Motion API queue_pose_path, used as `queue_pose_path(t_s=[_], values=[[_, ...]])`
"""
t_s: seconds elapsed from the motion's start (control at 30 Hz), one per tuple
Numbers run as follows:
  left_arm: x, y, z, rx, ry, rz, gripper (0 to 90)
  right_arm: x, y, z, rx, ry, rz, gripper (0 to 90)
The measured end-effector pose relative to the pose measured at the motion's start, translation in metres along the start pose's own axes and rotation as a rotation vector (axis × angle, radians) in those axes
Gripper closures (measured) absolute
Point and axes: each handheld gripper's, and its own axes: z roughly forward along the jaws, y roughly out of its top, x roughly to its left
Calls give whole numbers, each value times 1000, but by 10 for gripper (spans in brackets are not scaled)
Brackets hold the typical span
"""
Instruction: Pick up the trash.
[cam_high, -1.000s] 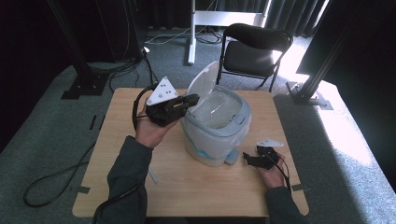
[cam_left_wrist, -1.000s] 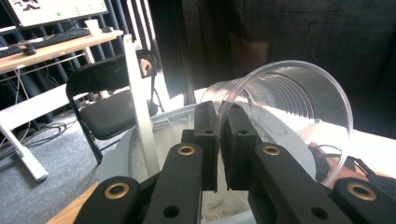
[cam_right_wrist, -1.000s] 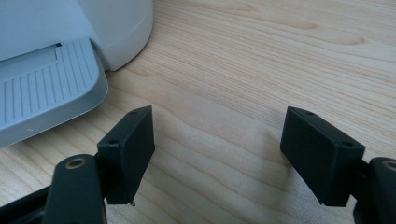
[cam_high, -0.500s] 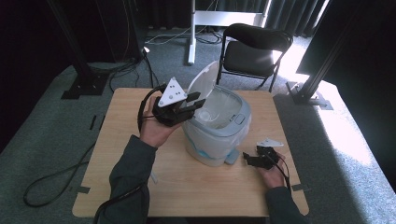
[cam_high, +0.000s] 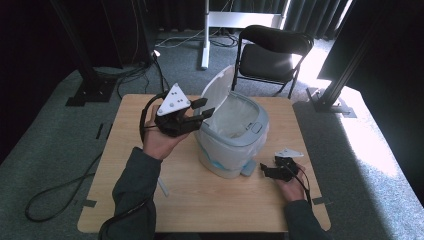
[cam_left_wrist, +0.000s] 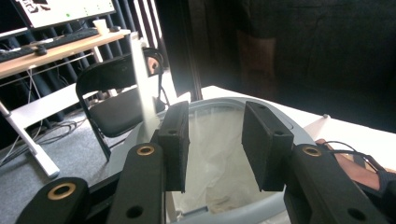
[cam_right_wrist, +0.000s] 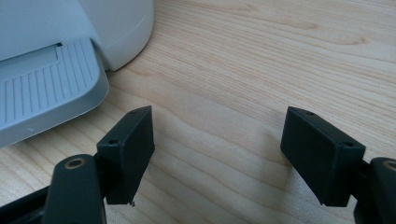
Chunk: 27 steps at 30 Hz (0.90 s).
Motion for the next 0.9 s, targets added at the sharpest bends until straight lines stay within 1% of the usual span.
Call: queue_pose_path(t_s=[0.1,0.27,0.47,0.67,0.8,0.9], values=[[2,-4,-4,2,9,-8,614,0,0,0,0,0,0,250],[8,-13,-10,0,25,-45,607,0,0,0,0,0,0,250],[17,-27,-18,14,54,-85,603,0,0,0,0,0,0,250],[25,-40,-25,24,78,-114,603,0,0,0,0,0,-1,250],[29,-49,-29,30,89,-140,603,0,0,0,0,0,-1,250],[32,-55,-31,39,95,-149,603,0,0,0,0,0,0,250]])
